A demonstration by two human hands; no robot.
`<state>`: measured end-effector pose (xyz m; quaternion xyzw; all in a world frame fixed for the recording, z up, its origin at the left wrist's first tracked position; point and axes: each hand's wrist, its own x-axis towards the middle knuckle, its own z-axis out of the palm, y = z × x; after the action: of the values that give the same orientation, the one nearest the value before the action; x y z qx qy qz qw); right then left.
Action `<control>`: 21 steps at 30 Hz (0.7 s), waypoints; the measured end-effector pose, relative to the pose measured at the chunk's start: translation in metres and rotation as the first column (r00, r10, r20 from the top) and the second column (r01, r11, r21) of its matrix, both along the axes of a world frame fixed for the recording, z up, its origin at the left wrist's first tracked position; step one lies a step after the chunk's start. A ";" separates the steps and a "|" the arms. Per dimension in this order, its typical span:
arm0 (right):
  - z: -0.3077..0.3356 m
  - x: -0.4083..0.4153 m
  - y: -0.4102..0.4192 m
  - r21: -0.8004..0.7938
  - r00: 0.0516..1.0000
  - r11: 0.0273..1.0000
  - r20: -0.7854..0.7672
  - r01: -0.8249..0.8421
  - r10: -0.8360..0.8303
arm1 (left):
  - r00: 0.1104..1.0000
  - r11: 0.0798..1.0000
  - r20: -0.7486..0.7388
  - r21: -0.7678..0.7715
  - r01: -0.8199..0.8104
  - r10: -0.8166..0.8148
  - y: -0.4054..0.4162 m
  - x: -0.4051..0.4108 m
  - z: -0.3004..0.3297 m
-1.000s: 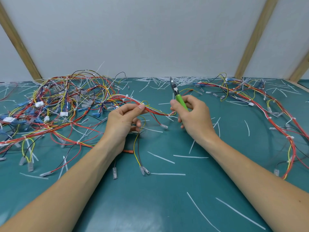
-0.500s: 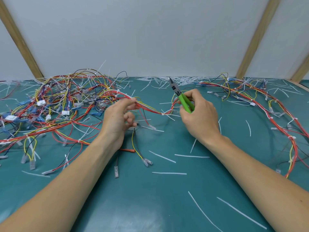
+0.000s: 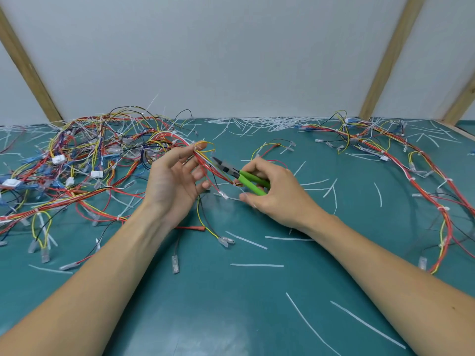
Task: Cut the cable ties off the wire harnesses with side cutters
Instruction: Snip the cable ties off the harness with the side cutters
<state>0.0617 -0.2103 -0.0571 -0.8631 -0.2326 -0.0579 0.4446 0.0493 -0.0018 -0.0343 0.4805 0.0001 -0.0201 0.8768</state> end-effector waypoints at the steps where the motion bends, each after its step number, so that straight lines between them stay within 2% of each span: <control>1: -0.001 0.001 0.000 0.026 1.000 1.000 -0.004 0.000 0.000 | 1.000 1.000 0.010 0.009 0.028 -0.028 0.000 0.000 -0.001; 4: 0.000 0.004 -0.001 0.192 0.998 0.981 -0.055 0.037 -0.027 | 0.999 0.998 0.032 0.057 0.034 -0.036 0.000 0.002 -0.001; 6: 0.002 0.009 -0.004 0.277 0.994 0.957 -0.092 0.087 -0.064 | 0.996 0.972 0.062 0.223 -0.074 0.062 -0.002 0.003 0.001; 9: 0.004 0.016 -0.010 0.383 0.985 0.913 -0.146 0.138 -0.088 | 0.956 0.796 0.216 0.533 -0.285 0.197 -0.009 -0.002 -0.001; 12: 0.007 0.017 -0.011 0.448 0.971 0.875 -0.224 0.181 -0.086 | 0.887 0.680 0.428 0.600 -0.421 0.172 -0.017 -0.012 -0.004; 15: 0.009 0.015 -0.009 0.480 0.946 0.856 -0.323 0.194 -0.033 | 0.809 0.651 0.583 0.587 -0.482 0.074 -0.025 -0.018 -0.001; 18: 0.008 0.011 -0.004 0.489 0.918 0.855 -0.395 0.171 0.042 | 0.819 0.593 0.574 0.667 -0.451 -0.023 -0.031 -0.020 -0.004; 21: 0.008 0.008 -0.001 0.503 0.895 0.853 -0.431 0.138 0.110 | 0.873 0.492 0.486 0.767 -0.412 -0.028 -0.030 -0.016 -0.013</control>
<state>0.0696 -0.2114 -0.0489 -0.7015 -0.0939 0.0768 0.7022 0.0337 -0.0323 -0.0475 0.8357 -0.1309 0.1917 0.4978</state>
